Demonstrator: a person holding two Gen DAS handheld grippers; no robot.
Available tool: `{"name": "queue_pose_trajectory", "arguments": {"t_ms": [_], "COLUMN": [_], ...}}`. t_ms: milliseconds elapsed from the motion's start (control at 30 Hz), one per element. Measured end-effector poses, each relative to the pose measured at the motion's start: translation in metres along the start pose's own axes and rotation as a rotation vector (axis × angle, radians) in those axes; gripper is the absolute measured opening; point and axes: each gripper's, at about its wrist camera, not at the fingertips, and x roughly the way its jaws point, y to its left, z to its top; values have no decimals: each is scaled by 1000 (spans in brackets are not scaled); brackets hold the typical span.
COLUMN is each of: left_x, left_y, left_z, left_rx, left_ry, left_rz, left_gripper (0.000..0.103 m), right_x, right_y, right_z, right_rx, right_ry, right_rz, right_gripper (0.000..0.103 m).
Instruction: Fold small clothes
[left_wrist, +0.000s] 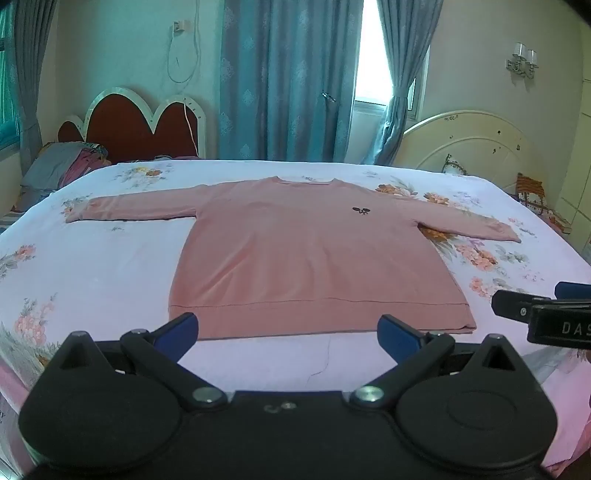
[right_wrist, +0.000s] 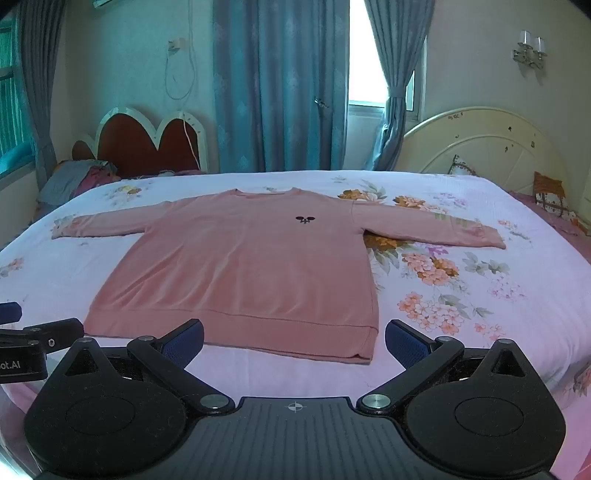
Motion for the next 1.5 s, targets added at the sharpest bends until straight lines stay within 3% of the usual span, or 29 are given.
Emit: {"name": "queue_pose_trajectory", "arguments": {"t_ms": [1500], "left_x": [1], "left_y": [2], "left_z": [0], "left_rx": [9], "left_ry": [4], "left_rz": [6], "left_gripper": [103], "right_x": [2], "right_y": [0], "right_z": [-2], "right_rx": [4], "right_ry": [-1], "right_rz": [1], "right_gripper": [103]}}
